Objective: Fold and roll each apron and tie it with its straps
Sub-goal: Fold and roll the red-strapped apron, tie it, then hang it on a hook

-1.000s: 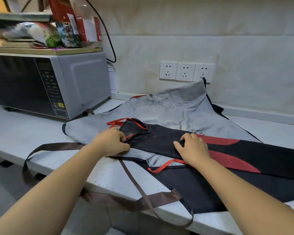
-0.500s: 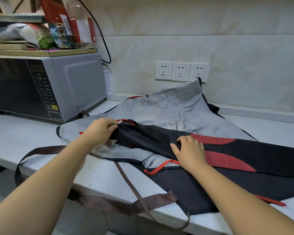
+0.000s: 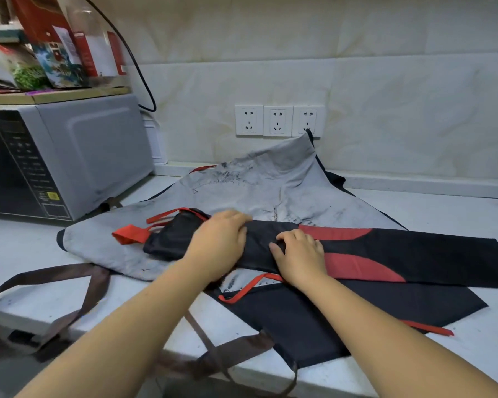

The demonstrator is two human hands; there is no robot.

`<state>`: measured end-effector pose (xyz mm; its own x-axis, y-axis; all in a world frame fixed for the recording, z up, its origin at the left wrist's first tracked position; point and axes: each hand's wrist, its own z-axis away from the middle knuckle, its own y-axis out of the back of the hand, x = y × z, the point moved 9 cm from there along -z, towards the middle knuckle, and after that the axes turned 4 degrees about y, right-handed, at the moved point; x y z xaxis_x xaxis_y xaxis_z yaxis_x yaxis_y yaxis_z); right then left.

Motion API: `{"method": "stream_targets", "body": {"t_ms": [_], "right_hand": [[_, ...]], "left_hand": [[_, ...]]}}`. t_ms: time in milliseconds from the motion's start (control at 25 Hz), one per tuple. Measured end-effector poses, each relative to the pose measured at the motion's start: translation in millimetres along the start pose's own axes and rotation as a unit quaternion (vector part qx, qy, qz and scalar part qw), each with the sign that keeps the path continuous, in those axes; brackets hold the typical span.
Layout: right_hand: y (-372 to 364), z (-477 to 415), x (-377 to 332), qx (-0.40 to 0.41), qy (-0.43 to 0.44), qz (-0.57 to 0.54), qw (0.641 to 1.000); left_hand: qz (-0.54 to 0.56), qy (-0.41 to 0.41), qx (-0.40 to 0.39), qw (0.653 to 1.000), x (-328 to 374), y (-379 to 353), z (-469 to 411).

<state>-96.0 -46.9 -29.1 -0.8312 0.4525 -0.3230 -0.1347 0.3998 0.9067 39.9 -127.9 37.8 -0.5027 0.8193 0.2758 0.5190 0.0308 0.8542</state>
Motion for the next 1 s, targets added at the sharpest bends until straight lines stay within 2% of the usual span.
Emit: {"method": "stream_targets", "body": {"t_ms": [40,120,160,200,280,360,440,520,600,720,880,1000], "right_hand": [[4,-2,2,-0.002,0.000,-0.043,0.999],[16,-4,21,-0.011,-0.012,-0.131,0.991],[23,-2,38,-0.017,-0.021,-0.118,0.993],[29,1,63,-0.034,-0.039,-0.055,0.997],[39,16,126,-0.098,-0.106,0.061,0.988],[50,29,175,-0.136,-0.158,0.083,0.975],[57,28,189,-0.135,-0.155,0.073,0.976],[63,21,187,-0.115,-0.128,0.079,0.982],[75,16,196,-0.078,-0.103,0.055,0.990],[100,23,245,0.006,-0.125,-0.047,0.991],[141,57,317,0.164,-0.231,-0.127,0.951],[145,65,335,0.209,-0.273,-0.222,0.912]], "left_hand": [[0.041,-0.005,-0.056,0.998,27,-25,2],[0.033,-0.003,-0.159,0.987,60,-71,5],[-0.003,0.010,-0.202,0.979,63,-89,7],[-0.040,0.022,-0.233,0.971,63,-102,7],[-0.076,0.049,-0.271,0.958,63,-113,2],[-0.088,0.084,-0.279,0.953,68,-113,-9],[-0.150,0.085,-0.262,0.950,87,-111,-21],[-0.155,0.015,-0.229,0.961,135,-119,-32],[-0.096,-0.065,-0.222,0.968,191,-140,-32],[-0.053,-0.092,-0.224,0.969,247,-174,-29],[-0.042,-0.132,-0.204,0.969,312,-204,-44],[0.013,-0.174,-0.224,0.959,360,-222,-47]]}}
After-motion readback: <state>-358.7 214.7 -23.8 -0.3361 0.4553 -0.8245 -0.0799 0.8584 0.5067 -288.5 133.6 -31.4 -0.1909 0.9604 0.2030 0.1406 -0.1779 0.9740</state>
